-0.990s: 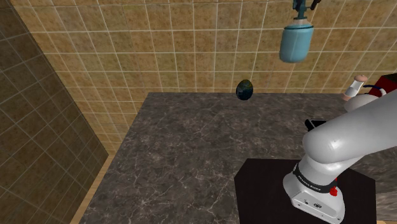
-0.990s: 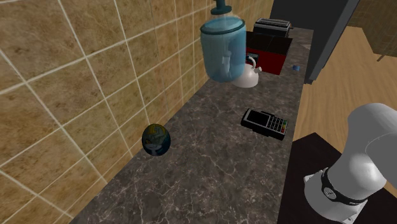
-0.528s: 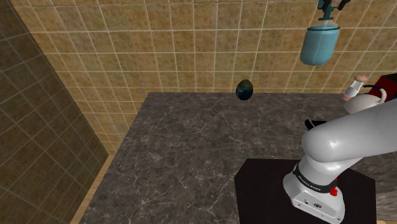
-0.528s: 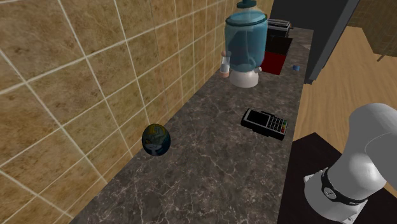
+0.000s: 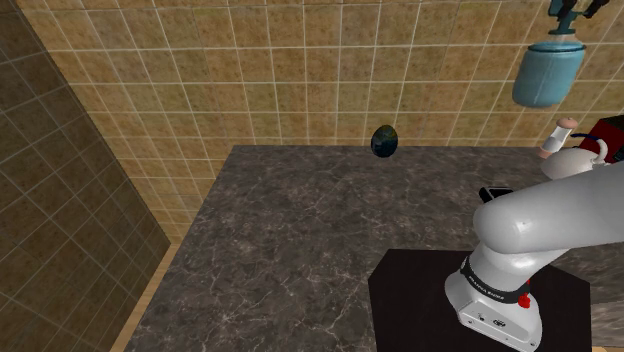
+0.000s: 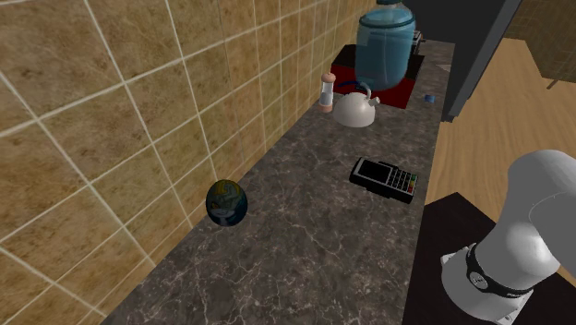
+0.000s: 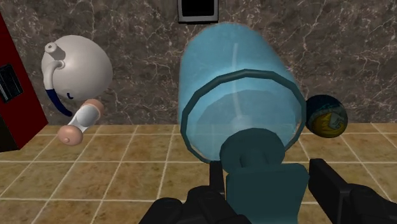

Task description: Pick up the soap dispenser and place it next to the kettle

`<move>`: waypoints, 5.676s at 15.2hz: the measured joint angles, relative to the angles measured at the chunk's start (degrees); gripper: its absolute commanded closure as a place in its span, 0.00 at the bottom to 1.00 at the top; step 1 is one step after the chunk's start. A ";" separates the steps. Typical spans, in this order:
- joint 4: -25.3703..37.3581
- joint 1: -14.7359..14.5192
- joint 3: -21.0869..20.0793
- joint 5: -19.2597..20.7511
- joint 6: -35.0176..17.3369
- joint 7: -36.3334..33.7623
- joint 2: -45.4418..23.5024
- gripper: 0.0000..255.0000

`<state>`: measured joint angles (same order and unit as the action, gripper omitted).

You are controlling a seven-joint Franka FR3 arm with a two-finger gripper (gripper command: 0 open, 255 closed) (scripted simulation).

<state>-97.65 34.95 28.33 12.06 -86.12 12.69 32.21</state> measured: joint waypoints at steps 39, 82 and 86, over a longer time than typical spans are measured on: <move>12.55 -8.15 45.33 -3.26 -4.12 37.99 -9.66 1.00; -23.22 -1.19 47.43 3.61 -36.13 38.38 -3.70 1.00; -24.96 -3.05 50.39 3.80 -39.05 38.93 -4.13 1.00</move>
<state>-122.61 31.90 78.72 15.86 -125.18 51.62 28.08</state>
